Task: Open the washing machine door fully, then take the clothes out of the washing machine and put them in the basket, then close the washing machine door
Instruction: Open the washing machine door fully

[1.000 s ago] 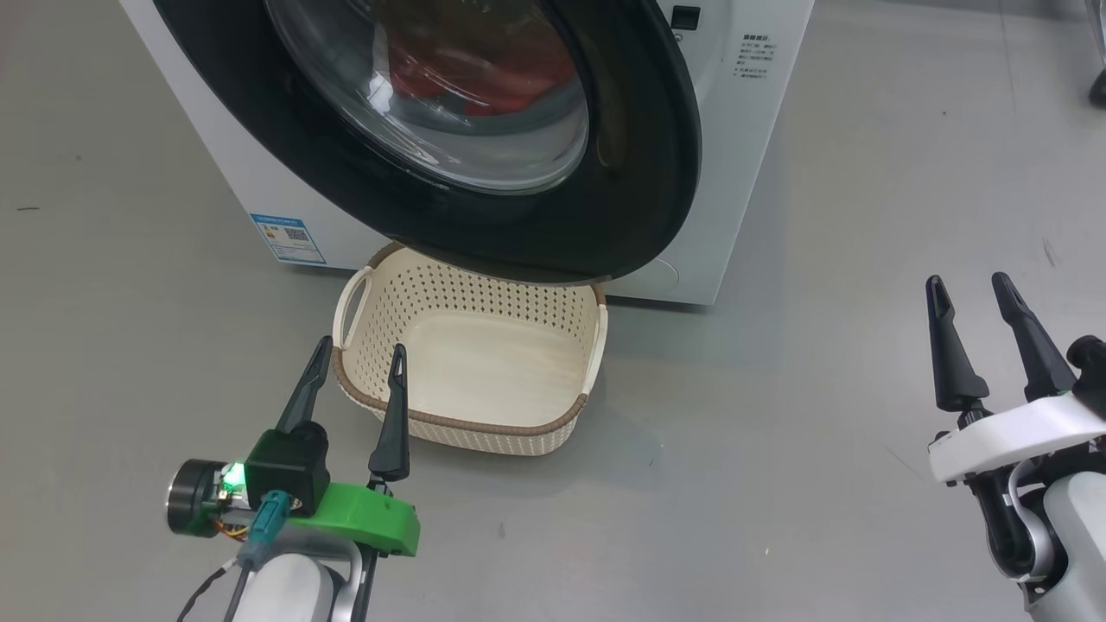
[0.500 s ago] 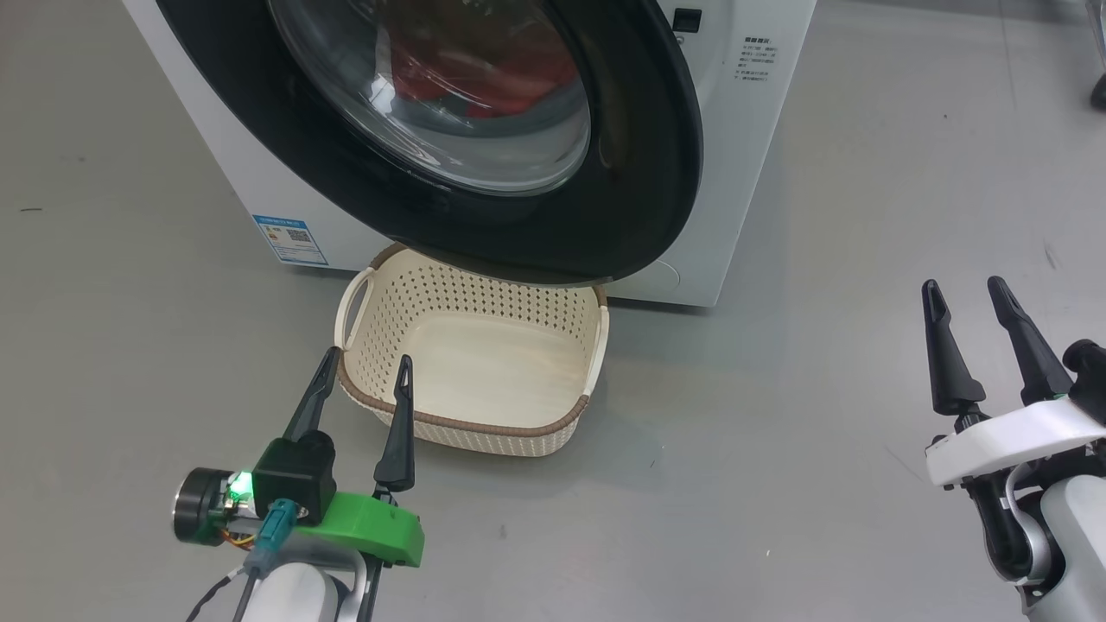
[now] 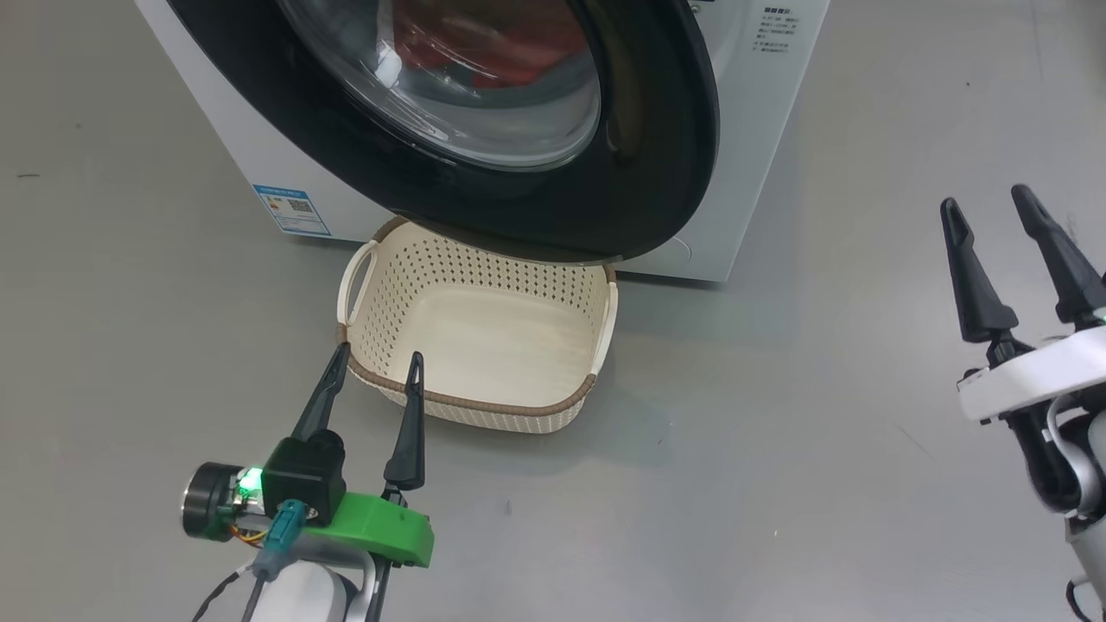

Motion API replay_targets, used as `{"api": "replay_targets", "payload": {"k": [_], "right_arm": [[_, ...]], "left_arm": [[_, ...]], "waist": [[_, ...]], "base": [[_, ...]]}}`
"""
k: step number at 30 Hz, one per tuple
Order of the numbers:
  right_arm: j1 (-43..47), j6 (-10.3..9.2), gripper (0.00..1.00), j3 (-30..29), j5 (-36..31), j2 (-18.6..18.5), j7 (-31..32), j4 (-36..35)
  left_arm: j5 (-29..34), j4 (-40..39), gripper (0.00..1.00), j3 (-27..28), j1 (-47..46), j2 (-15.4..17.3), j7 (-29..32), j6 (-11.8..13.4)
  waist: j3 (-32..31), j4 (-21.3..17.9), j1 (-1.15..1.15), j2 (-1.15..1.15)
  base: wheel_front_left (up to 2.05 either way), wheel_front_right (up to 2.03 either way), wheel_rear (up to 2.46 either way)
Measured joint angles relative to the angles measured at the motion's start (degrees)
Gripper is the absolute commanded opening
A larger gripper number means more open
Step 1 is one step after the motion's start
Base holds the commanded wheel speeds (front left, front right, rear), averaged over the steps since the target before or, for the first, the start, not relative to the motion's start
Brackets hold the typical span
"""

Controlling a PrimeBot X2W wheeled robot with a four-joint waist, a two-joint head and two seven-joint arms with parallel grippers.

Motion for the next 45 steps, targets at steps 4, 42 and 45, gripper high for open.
{"api": "replay_targets", "payload": {"k": [4, 42, 45], "right_arm": [[-3.2, 0.64, 1.00, -0.2, 0.0, -1.6, 1.6, -0.7], [-30.2, -10.61, 0.00, -11.6, 54.1, 4.0, 44.0, 5.5], [-31.3, -11.09, 0.00, -11.7, 55.8, 3.9, 46.4, 6.1]], "left_arm": [[0.0, -0.1, 1.00, -1.3, -0.2, 0.0, 0.0, 0.0], [-3.6, -3.3, 1.00, -4.6, -3.7, 0.0, 0.0, 0.0], [-3.6, -3.3, 1.00, -4.8, -3.8, -0.1, 0.0, 0.0]], "waist": [[1.2, 0.5, 0.00, 0.00], [11.9, 9.5, 0.00, 0.00], [12.3, 10.1, 0.00, 0.00]], "base": [[0.00, 0.00, 0.00], [0.00, 0.00, 0.00], [0.00, 0.00, 0.00]]}}
